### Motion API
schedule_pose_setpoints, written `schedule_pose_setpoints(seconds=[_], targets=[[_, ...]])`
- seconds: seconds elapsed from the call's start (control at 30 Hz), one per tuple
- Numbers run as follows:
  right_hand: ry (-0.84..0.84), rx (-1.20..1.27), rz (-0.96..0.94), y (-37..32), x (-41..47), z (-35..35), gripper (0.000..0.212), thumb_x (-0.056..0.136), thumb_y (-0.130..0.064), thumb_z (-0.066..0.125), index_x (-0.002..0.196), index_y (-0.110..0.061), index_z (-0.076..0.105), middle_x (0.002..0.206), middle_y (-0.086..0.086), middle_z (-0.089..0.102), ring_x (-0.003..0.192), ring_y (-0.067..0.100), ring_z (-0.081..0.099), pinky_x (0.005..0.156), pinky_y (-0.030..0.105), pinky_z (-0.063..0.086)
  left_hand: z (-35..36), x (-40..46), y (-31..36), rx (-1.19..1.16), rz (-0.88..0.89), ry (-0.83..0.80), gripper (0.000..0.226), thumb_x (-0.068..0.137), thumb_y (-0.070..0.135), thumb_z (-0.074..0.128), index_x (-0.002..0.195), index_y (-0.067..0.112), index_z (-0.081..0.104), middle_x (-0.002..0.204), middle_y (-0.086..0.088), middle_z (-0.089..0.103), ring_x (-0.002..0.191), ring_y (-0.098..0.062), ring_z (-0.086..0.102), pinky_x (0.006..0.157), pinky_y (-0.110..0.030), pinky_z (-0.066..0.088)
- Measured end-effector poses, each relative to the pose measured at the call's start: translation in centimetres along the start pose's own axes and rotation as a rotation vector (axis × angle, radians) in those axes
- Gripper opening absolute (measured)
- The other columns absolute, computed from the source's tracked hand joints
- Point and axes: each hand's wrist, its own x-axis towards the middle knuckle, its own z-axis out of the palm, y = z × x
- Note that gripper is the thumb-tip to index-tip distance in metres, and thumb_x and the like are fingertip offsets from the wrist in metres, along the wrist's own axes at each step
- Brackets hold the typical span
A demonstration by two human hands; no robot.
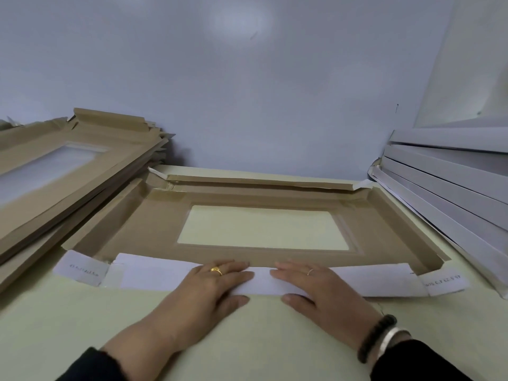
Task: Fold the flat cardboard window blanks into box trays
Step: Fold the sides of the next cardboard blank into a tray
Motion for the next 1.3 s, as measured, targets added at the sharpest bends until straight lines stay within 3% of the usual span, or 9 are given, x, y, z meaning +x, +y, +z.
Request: schedule_pose_setpoints(seconds=[0.13,0.3,0.47,0.6,0.73,0.87,0.97,1.13,1.3], targets=[[0.007,0.081,0.07,2.1,-1.8,-1.6,0.043,0.09,-0.033,0.056,0.131,-0.037,0.044,0.135,-0.03,0.032,0.129,-0.009,0.028,0.105,0.006,0.015,-1.3,-1.3,-2.2,-0.108,-0.04,0.044,0.044,0.09,0.04,0.054,0.132,0.036,0.044,0.141,0.028,0.03,0.13,0.014,0.022,0.106,-0.005,0.015],[0.067,0.128,0.191,4.7,-4.7,-3.7,0.043,0.082,-0.027,0.068,0.111,-0.051,0.047,0.123,-0.035,0.043,0.12,-0.015,0.036,0.097,-0.002,0.018,-3.0,-3.4,-5.0,-0.186,-0.124,0.099,0.039,0.082,0.029,0.068,0.115,0.045,0.054,0.127,0.035,0.04,0.113,0.03,0.029,0.093,0.006,0.017],[0.104,0.147,0.307,6.7,-7.1,-5.0,0.036,0.079,-0.028,0.07,0.103,-0.052,0.056,0.117,-0.035,0.05,0.114,-0.017,0.041,0.093,0.001,0.026,-4.5,-5.4,-7.4,-0.125,-0.158,0.147,0.028,0.075,0.044,0.062,0.101,0.053,0.056,0.123,0.036,0.046,0.11,0.025,0.038,0.088,0.003,0.027],[0.209,0.129,0.349,7.3,-7.9,-5.5,0.022,0.079,-0.022,0.068,0.094,-0.037,0.069,0.106,-0.025,0.059,0.099,-0.019,0.047,0.083,-0.003,0.03,-5.2,-6.3,-8.7,-0.04,-0.184,0.209,0.015,0.08,0.045,0.055,0.08,0.058,0.062,0.111,0.028,0.056,0.101,0.019,0.048,0.08,0.003,0.032],[0.312,-0.053,0.379,7.3,-7.8,-5.6,0.019,0.083,-0.022,0.061,0.065,-0.025,0.063,0.068,-0.013,0.056,0.075,0.007,0.052,0.066,0.02,0.04,-6.0,-6.1,-8.6,0.053,-0.191,0.256,0.018,0.083,0.056,0.041,0.078,0.062,0.057,0.081,0.02,0.056,0.076,0.004,0.056,0.069,-0.014,0.044],[0.348,-0.142,0.428,7.7,-7.3,-5.6,0.028,0.084,-0.031,0.057,0.057,-0.022,0.052,0.056,-0.005,0.05,0.062,0.017,0.048,0.056,0.029,0.031,-6.4,-5.8,-9.1,0.155,-0.279,0.348,0.025,0.081,0.056,0.04,0.057,0.05,0.045,0.057,0.011,0.052,0.054,-0.013,0.054,0.055,-0.036,0.041],[0.368,-0.108,0.507,7.9,-6.7,-5.4,0.031,0.082,-0.03,0.063,0.057,-0.024,0.047,0.055,-0.001,0.049,0.063,0.024,0.048,0.056,0.033,0.031,-6.2,-5.7,-9.3,0.186,-0.383,0.374,0.031,0.084,0.049,0.059,0.058,0.048,0.043,0.055,0.011,0.05,0.056,-0.013,0.051,0.06,-0.034,0.032],[0.331,-0.171,0.528,8.2,-5.4,-5.4,0.024,0.081,-0.031,0.066,0.064,-0.024,0.051,0.057,-0.007,0.051,0.065,0.021,0.047,0.064,0.033,0.028,-5.8,-4.5,-9.3,0.253,-0.511,0.319,0.042,0.083,0.036,0.062,0.049,0.038,0.037,0.059,0.008,0.045,0.064,-0.021,0.044,0.067,-0.033,0.025],[0.283,-0.326,0.581,9.3,-5.2,-5.1,0.018,0.081,-0.042,0.062,0.092,-0.028,0.061,0.084,-0.008,0.057,0.094,0.021,0.055,0.092,0.033,0.024,-5.1,-3.8,-10.0,0.266,-0.644,0.258,0.025,0.085,0.045,0.054,0.069,0.027,0.049,0.088,0.001,0.045,0.099,-0.028,0.046,0.09,-0.037,0.022]])
